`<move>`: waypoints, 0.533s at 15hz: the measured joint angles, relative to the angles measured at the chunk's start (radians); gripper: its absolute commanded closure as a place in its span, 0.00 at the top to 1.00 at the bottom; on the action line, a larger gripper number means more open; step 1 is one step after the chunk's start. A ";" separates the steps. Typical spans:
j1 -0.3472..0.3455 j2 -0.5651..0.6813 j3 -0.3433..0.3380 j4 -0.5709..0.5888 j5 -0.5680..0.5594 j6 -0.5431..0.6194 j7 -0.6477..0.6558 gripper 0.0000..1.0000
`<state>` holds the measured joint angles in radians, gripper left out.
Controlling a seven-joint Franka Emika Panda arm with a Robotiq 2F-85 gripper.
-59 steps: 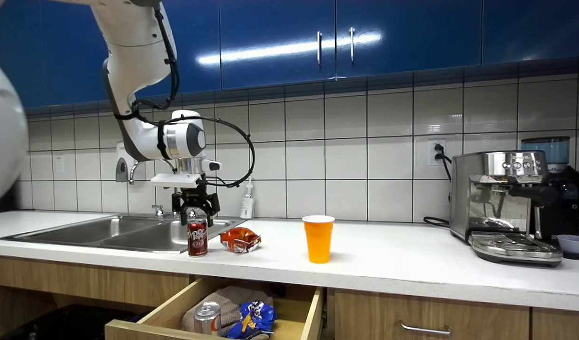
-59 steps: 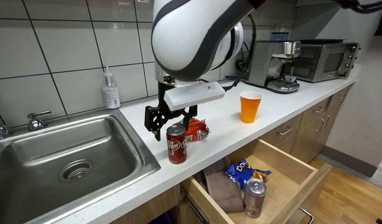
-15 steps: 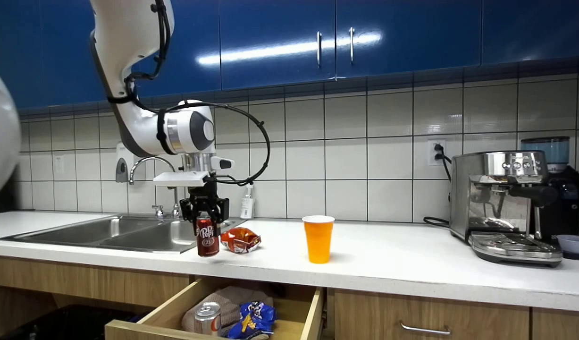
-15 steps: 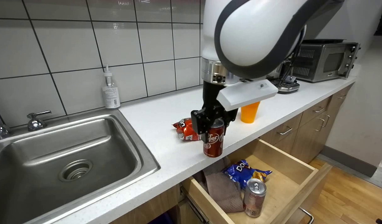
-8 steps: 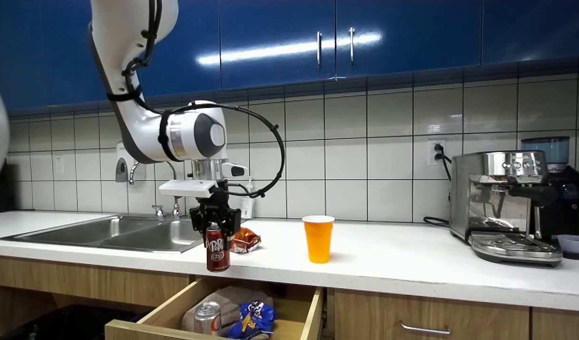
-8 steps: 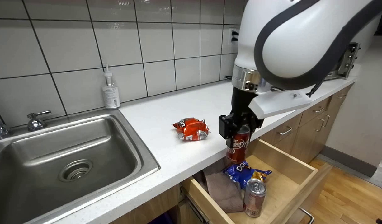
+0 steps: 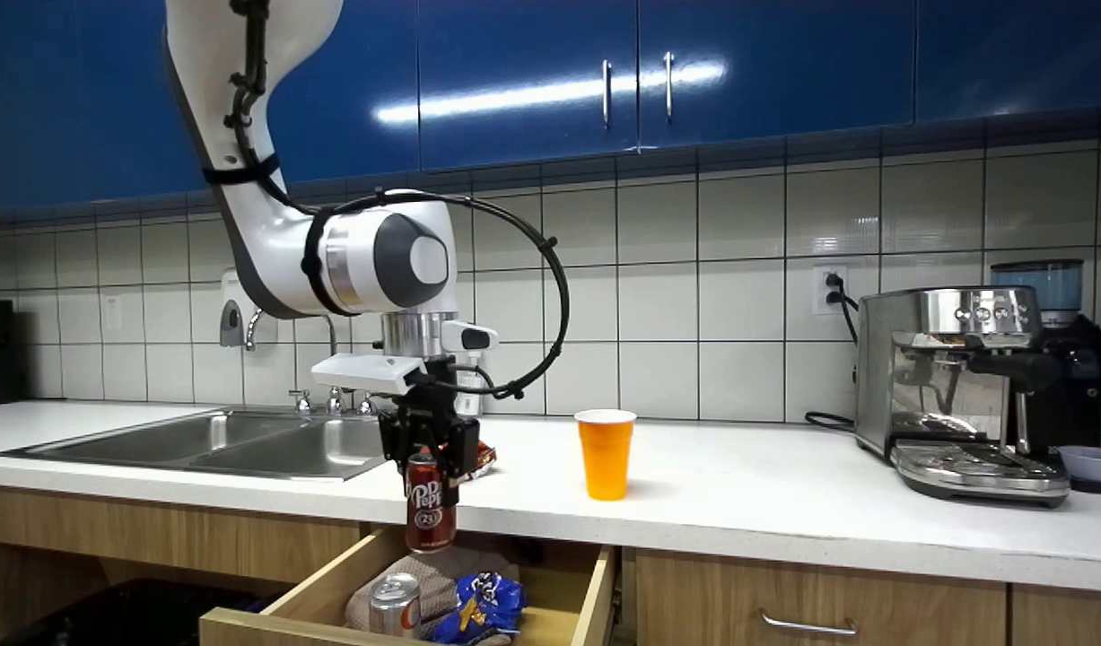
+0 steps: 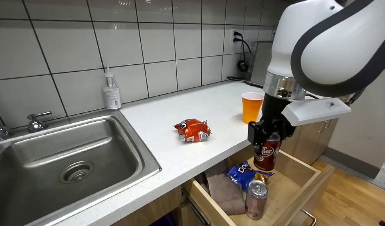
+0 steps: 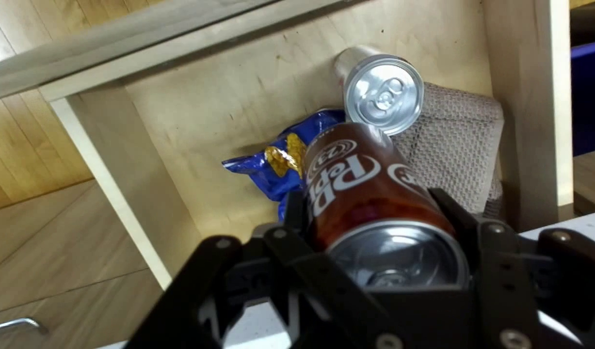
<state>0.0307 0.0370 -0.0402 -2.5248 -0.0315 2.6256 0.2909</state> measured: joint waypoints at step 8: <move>-0.039 0.013 -0.029 -0.025 -0.001 0.001 0.021 0.39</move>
<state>-0.0083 0.0501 -0.0693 -2.5497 -0.0321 2.6262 0.3114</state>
